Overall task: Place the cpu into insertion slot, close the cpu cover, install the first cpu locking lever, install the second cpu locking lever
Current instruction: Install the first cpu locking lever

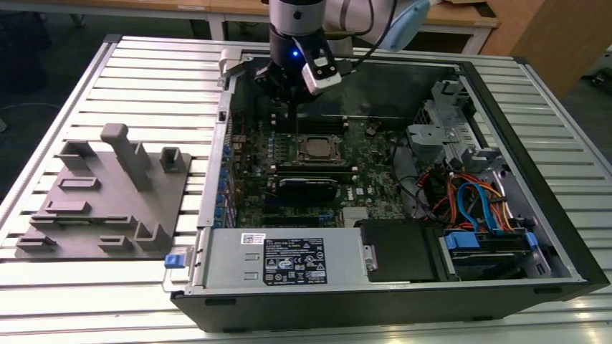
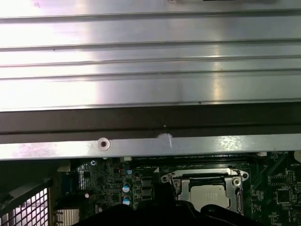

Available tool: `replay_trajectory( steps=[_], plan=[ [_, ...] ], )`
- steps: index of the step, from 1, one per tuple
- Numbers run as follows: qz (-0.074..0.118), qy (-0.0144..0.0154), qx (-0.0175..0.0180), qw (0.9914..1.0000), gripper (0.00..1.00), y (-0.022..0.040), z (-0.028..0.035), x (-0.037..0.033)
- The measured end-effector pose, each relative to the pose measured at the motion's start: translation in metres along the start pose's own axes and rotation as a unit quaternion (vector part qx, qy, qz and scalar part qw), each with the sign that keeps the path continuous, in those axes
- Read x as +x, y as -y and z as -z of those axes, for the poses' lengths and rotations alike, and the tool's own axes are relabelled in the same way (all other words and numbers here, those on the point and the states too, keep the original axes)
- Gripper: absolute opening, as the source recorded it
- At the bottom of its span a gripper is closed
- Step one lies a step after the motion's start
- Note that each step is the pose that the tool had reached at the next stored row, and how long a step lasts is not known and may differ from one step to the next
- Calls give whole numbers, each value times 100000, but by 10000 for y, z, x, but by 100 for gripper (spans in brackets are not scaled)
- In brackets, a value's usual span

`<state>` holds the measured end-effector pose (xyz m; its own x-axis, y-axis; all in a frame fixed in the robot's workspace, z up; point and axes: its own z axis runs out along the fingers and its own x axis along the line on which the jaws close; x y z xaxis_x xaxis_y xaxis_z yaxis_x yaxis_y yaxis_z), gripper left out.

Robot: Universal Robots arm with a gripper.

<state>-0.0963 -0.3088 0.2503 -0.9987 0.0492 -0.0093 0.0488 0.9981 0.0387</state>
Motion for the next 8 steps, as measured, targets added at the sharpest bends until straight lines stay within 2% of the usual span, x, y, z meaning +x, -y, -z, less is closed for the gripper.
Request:
replay_trajectory(
  steps=[8],
  plan=[
    [141, -12, -69, 100000, 11, -5, -1, -110]
  ],
)
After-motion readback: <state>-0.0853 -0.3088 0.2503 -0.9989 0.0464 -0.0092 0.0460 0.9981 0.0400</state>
